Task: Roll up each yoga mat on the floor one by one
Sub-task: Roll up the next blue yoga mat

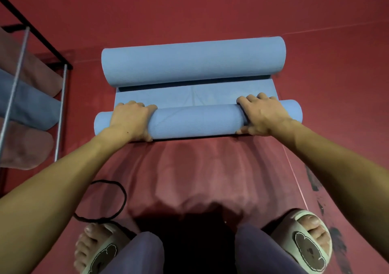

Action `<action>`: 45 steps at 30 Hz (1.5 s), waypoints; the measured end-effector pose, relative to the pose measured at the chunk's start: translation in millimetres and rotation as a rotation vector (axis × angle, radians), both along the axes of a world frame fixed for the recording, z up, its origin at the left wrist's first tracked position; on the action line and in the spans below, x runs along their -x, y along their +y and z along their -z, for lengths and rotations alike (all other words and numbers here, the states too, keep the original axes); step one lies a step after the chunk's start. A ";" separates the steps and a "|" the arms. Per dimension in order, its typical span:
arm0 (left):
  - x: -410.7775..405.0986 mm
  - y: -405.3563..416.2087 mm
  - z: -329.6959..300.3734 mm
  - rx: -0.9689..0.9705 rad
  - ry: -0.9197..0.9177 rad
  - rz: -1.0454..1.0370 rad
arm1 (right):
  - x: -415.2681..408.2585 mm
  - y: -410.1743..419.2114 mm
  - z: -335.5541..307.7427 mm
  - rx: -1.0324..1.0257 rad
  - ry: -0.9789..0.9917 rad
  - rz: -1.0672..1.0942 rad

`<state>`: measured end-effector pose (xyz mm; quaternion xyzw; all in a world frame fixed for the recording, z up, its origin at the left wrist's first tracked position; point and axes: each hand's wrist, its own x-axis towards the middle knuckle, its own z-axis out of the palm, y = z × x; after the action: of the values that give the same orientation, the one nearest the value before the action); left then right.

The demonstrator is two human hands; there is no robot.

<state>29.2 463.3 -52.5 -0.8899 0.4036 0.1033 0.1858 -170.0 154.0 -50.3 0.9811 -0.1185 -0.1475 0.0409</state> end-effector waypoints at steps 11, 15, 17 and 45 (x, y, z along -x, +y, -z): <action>6.7 13.3 -21.3 -0.194 0.367 0.048 | 27.5 2.7 -5.1 -0.227 0.266 0.034; 7.3 11.8 -22.2 -0.232 0.476 0.027 | 31.3 2.9 -5.7 -0.289 0.270 0.071; 6.7 10.6 -21.7 -0.227 0.495 0.009 | 31.7 2.0 -5.4 -0.303 0.269 0.082; -3.5 -3.7 -40.2 -0.164 0.510 -0.066 | 6.5 2.0 -18.0 -0.261 0.157 0.160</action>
<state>32.8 459.6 -12.3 -0.8297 0.3984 0.3626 0.1459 -176.5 156.0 -32.3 0.9509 -0.1726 -0.2407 -0.0895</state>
